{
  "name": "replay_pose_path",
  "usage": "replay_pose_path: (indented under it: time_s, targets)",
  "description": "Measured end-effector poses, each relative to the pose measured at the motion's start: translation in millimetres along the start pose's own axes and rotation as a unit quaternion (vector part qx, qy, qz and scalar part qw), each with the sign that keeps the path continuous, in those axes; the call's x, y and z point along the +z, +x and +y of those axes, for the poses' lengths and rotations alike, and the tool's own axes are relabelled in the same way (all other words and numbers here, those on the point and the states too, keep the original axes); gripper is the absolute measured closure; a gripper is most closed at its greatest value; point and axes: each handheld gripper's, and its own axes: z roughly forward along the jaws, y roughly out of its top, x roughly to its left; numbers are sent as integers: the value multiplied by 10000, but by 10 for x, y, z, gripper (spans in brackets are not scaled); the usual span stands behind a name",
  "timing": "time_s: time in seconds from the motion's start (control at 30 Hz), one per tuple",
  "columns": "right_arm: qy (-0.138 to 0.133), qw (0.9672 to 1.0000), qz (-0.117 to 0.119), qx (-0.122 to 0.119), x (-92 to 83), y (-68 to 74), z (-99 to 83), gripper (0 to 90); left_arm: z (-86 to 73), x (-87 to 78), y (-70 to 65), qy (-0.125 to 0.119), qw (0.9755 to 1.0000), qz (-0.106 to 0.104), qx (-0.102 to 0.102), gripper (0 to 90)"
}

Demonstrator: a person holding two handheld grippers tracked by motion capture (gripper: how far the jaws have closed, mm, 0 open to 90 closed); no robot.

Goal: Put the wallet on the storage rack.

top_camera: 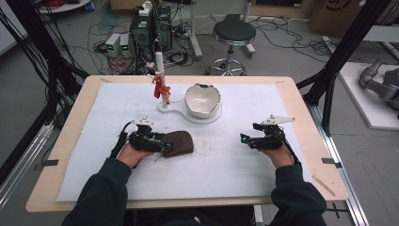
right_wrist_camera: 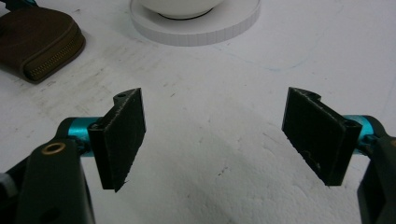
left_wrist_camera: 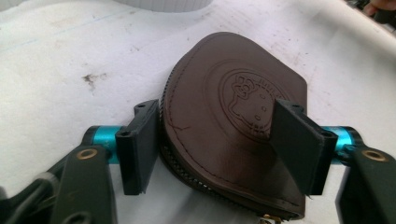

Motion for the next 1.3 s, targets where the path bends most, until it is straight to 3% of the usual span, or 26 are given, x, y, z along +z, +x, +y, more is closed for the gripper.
replay_pose_path:
  time_s: [0.1, 0.23, 0.4, 0.57, 0.67, 0.77, 0.87, 1.1, 1.17, 1.3]
  targets:
    - [42, 10000, 53, -45, 37, 19, 9, 219, 34, 3, -90, -87, 9985, 65, 532, 413]
    - [127, 9998, 142, -74, 88, 61, 18, 219, 70, 11, -243, -280, 9906, 198, 1327, 497]
    - [20, 9990, 440, 33, 148, 132, 50, 233, 124, 94, -392, -334, 9856, 306, 1632, 521]
    - [15, 9966, 826, -52, 271, 281, 102, 239, 156, 233, -526, -406, 9814, 251, 1858, 524]
    - [109, 9937, 1113, -115, 364, 369, 120, 334, 162, 290, -573, -442, 9805, 252, 1896, 524]
    - [158, 9895, 1424, -195, 425, 438, 135, 413, 165, 295, -568, -439, 9817, 219, 1840, 524]
    - [123, 9831, 1817, -189, 502, 488, 158, 475, 164, 298, -562, -451, 9824, 191, 1804, 524]
    - [309, 9763, 2114, -343, 631, 599, 183, 552, 163, 301, -543, -449, 9843, 134, 1701, 524]
    - [315, 9738, 2213, -425, 646, 621, 192, 633, 162, 303, -530, -437, 9852, 107, 1656, 523]
    - [276, 9732, 2174, -689, 628, 645, 198, 682, 159, 305, -511, -458, 9872, 24, 1530, 514]
